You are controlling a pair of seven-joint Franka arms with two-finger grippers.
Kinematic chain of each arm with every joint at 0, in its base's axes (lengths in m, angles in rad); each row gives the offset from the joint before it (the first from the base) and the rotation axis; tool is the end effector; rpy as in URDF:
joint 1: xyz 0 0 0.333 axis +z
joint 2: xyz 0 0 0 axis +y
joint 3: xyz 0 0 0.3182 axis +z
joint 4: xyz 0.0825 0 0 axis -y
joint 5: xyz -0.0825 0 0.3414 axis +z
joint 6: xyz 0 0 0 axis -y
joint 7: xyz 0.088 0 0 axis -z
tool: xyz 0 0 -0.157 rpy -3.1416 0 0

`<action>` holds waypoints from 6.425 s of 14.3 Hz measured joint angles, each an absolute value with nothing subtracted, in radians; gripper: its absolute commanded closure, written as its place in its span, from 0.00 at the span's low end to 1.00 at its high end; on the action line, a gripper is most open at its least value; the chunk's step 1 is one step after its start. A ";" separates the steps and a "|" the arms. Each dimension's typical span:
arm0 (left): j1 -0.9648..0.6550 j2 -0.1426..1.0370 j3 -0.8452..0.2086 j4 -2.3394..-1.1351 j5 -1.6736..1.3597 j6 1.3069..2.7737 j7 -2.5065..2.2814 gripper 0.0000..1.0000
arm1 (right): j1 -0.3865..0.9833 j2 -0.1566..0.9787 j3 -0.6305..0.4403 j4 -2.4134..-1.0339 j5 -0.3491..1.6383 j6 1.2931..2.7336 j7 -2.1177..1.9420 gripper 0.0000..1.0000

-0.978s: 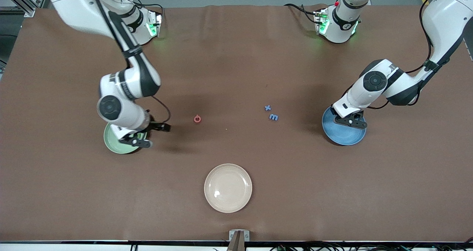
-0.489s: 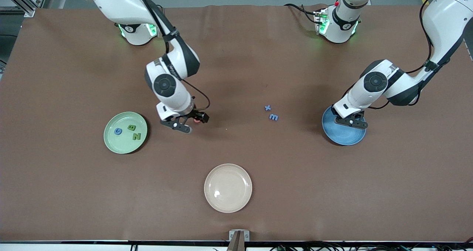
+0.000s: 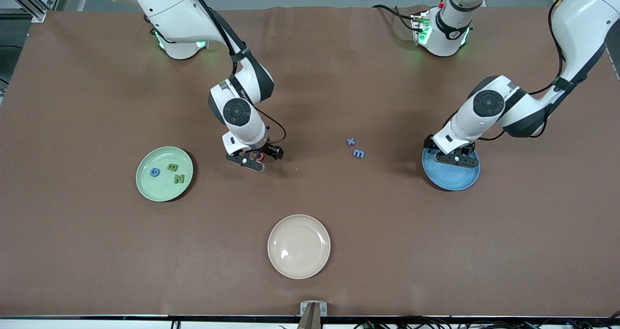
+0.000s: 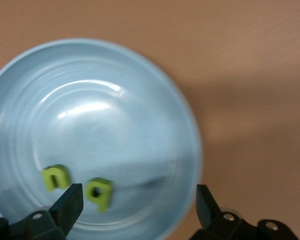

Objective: Sort upper and lower case letters into plates
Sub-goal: 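Move the left gripper to the m while the right gripper grasps the Q, then grasp the m with the left gripper while the right gripper places the Q, then carry the m to the blue plate while the right arm returns to rest, then release the blue m in the blue plate with the left gripper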

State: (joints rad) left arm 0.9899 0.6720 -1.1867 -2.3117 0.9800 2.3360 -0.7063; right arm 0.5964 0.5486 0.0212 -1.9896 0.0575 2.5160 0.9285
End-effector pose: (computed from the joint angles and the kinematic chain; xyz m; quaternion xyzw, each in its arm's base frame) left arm 0.4731 -0.0902 0.2004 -0.9953 0.0952 -0.0060 0.0134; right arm 0.4742 0.3383 0.1684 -0.9835 0.1794 0.0234 0.0080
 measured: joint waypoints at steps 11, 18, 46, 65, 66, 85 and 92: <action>0.453 0.672 -1.125 -2.039 0.814 2.202 -0.749 0.00 | 0.592 0.547 0.012 -2.001 0.035 2.525 0.929 1.00; 0.250 0.764 -0.979 -1.896 0.768 2.219 -0.745 0.03 | 0.441 0.468 0.000 -1.973 0.030 2.368 0.692 1.00; 0.147 0.844 -0.845 -1.877 0.768 2.280 -0.749 0.35 | 0.012 0.510 0.000 -1.999 0.030 2.419 0.000 0.57; 0.150 0.837 -0.845 -1.876 0.767 2.278 -0.749 0.86 | -0.017 0.212 0.001 -1.736 0.028 1.768 0.032 0.00; 0.156 0.831 -0.849 -1.873 0.767 2.270 -0.749 0.86 | -0.022 0.203 0.001 -1.694 0.027 1.713 0.032 0.00; 0.915 0.787 -1.199 -2.075 0.937 2.108 -0.269 0.85 | -0.044 0.221 0.009 -1.417 -0.026 1.419 0.035 0.00; 0.963 0.795 -1.136 -2.102 0.985 2.197 -0.196 0.85 | -0.042 0.183 0.018 -1.443 -0.001 1.419 0.035 0.00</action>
State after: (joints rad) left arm 0.9631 0.7948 -1.1358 -2.1024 0.9850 2.1968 -0.1957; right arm -0.0419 0.1833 0.0180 -1.4429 -0.0012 1.4186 0.0352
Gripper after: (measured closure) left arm 0.599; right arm 0.000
